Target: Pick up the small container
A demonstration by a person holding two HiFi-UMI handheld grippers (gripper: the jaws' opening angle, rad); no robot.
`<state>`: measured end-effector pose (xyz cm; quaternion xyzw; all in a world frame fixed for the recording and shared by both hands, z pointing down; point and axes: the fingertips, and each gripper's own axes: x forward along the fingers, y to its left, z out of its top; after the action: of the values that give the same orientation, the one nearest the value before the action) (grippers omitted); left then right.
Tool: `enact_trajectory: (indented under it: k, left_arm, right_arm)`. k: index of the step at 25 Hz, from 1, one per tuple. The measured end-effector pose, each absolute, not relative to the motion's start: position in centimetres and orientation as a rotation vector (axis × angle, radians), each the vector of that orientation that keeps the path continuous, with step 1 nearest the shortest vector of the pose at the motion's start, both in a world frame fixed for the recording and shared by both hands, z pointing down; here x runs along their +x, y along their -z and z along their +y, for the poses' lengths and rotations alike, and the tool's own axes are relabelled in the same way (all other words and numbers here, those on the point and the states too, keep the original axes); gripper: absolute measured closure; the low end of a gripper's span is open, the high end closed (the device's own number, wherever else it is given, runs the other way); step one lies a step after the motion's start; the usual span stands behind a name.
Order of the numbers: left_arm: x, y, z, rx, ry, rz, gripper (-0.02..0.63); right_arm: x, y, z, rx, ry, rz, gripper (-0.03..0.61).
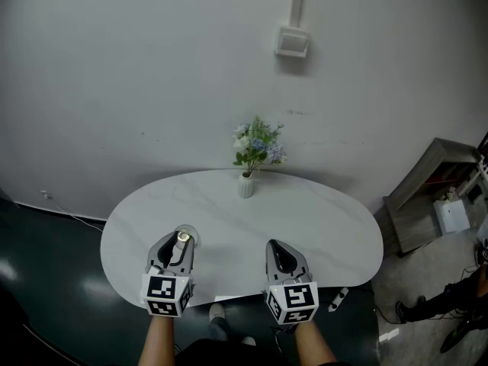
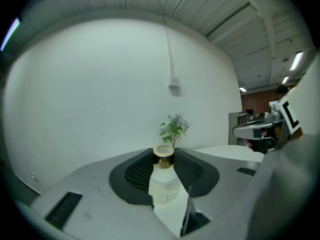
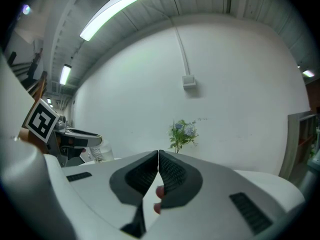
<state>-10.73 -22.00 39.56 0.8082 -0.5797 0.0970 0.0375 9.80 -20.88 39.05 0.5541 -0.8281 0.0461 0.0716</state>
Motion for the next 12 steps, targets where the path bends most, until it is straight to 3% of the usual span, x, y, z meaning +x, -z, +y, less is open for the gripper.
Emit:
enact_trajectory:
  k: [12]
  left_arm:
    - [-10.7, -37.1, -20.2, 2.499, -0.274, -1.83, 0.485]
  right_arm:
    - [10.3, -37.2, -19.2, 1.67, -0.068, -2.517, 0.512]
